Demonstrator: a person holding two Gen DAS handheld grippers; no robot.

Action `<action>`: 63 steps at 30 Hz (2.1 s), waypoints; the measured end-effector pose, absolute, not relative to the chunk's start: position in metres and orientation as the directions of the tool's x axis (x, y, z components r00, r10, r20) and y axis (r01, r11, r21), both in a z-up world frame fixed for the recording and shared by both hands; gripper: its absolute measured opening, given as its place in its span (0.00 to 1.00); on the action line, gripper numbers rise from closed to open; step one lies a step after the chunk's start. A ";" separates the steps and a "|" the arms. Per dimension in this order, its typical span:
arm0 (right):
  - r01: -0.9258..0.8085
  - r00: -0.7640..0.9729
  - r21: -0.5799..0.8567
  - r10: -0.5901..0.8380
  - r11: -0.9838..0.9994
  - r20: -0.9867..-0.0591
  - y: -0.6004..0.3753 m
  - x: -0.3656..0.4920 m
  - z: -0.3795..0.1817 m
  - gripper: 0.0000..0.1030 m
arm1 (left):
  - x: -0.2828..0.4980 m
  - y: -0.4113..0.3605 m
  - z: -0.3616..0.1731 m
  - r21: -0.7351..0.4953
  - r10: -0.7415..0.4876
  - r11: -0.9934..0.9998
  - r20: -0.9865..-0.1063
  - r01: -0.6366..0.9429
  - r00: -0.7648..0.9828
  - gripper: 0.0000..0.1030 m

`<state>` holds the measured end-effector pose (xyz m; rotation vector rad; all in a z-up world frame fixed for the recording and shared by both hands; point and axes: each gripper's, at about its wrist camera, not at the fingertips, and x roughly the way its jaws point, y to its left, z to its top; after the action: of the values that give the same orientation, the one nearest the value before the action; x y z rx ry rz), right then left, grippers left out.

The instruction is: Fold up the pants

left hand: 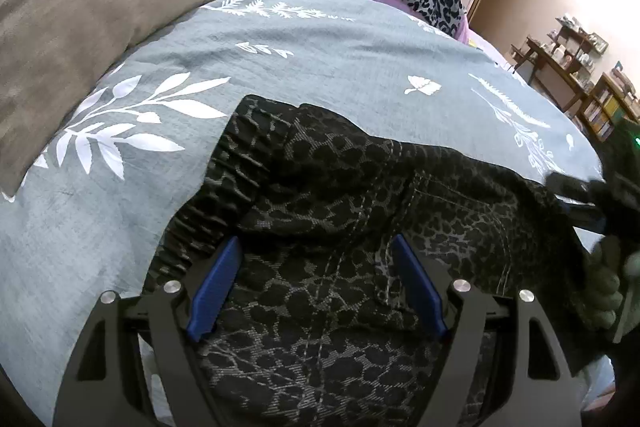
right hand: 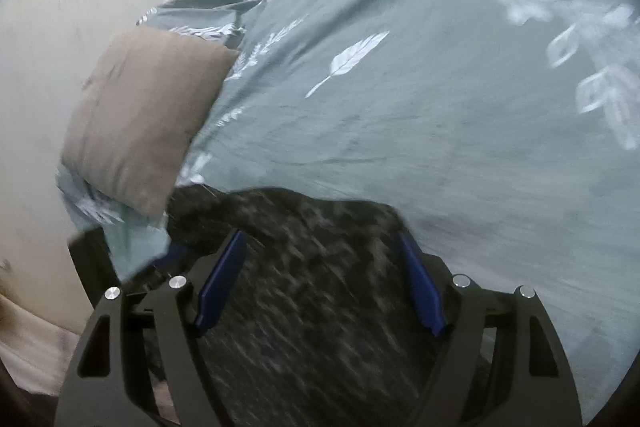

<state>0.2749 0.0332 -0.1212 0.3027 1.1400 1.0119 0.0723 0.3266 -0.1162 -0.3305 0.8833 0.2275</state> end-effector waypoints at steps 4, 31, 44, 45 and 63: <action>-0.568 0.193 0.515 0.712 0.642 -0.675 -0.007 0.244 -0.105 0.75 | 0.071 0.333 -0.114 -0.206 0.052 0.918 -0.784 -0.338 0.619 0.71; -0.264 0.477 0.301 0.395 0.916 -0.785 -0.205 0.161 -0.147 0.73 | 0.050 0.306 -0.101 -0.048 0.164 0.942 -0.796 -0.331 0.583 0.63; -0.675 0.398 0.166 0.545 0.719 -0.738 -0.111 0.091 -0.127 0.73 | 0.013 0.284 -0.084 -0.171 0.038 0.934 -0.825 -0.314 0.564 0.75; -0.686 0.397 0.155 0.544 0.711 -0.739 -0.109 0.086 -0.127 0.73 | 0.010 0.288 -0.085 -0.206 0.014 0.923 -0.826 -0.324 0.564 0.75; -0.699 0.408 0.091 0.500 0.709 -0.764 -0.115 0.078 -0.134 0.73 | -0.010 0.313 -0.083 -0.412 -0.088 0.794 -0.806 -0.447 0.585 0.75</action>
<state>0.0785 -0.1153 -0.1338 -0.2598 0.8632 0.7661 -0.0104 0.3132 -0.0834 -0.6401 0.9369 0.2270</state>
